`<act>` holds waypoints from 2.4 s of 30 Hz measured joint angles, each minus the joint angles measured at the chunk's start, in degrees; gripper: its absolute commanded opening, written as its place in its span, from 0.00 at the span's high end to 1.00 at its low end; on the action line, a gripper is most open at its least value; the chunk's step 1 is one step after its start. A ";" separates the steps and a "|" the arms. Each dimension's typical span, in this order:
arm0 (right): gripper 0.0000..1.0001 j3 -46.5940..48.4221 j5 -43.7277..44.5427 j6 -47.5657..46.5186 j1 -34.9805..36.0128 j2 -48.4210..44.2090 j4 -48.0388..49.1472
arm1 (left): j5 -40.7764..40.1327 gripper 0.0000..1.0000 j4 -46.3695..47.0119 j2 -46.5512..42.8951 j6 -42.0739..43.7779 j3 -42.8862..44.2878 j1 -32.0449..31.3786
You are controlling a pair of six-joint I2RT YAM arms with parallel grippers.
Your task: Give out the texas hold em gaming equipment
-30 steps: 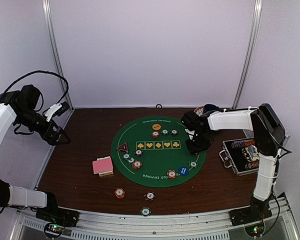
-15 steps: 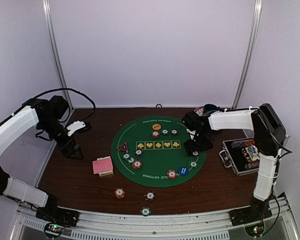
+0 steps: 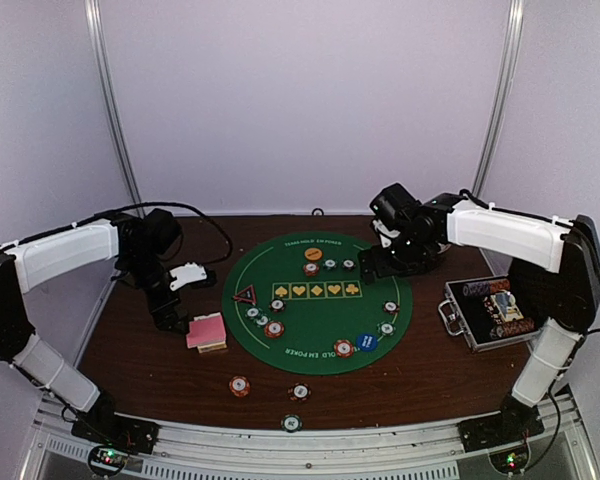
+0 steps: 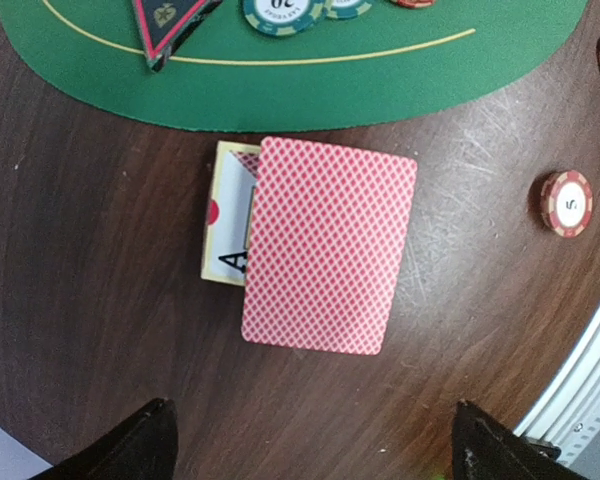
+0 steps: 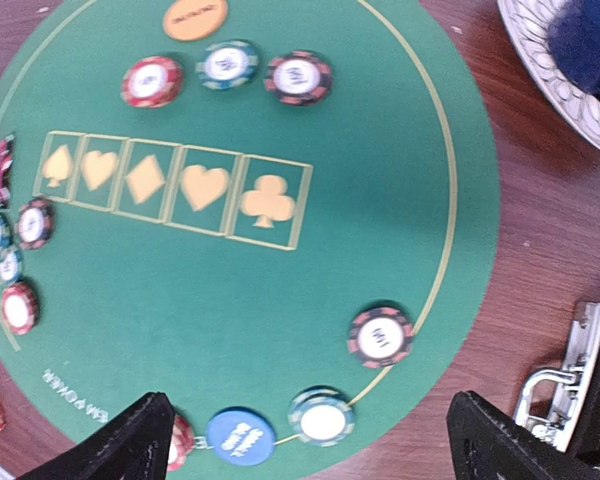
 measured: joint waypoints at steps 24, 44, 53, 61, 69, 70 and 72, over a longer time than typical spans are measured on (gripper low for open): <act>0.00 3.23 -6.29 6.32 9.94 -0.42 1.36 | 0.11 0.02 10.19 -1.57 11.89 -8.24 -2.05; 0.01 3.23 -6.29 6.34 11.17 -0.42 1.31 | 0.85 0.02 10.60 2.12 14.32 -8.24 -2.23; 0.01 3.26 -6.29 6.34 11.34 -0.42 1.29 | -0.09 0.02 11.37 4.37 14.27 -8.24 -2.23; 0.00 3.26 -6.27 6.34 11.43 -0.42 1.20 | -0.85 0.02 12.61 5.38 14.01 -8.24 -2.23; 0.00 3.26 -6.25 6.34 11.43 -0.42 0.90 | -1.33 0.02 13.79 6.19 13.62 -8.81 -2.23; 0.00 3.26 -6.25 6.34 11.43 -0.42 0.90 | -1.42 0.02 13.90 6.32 13.60 -8.96 -2.23; 0.01 3.26 -6.23 6.34 11.43 -0.42 0.87 | -1.53 0.02 13.99 6.54 13.55 -9.09 -2.23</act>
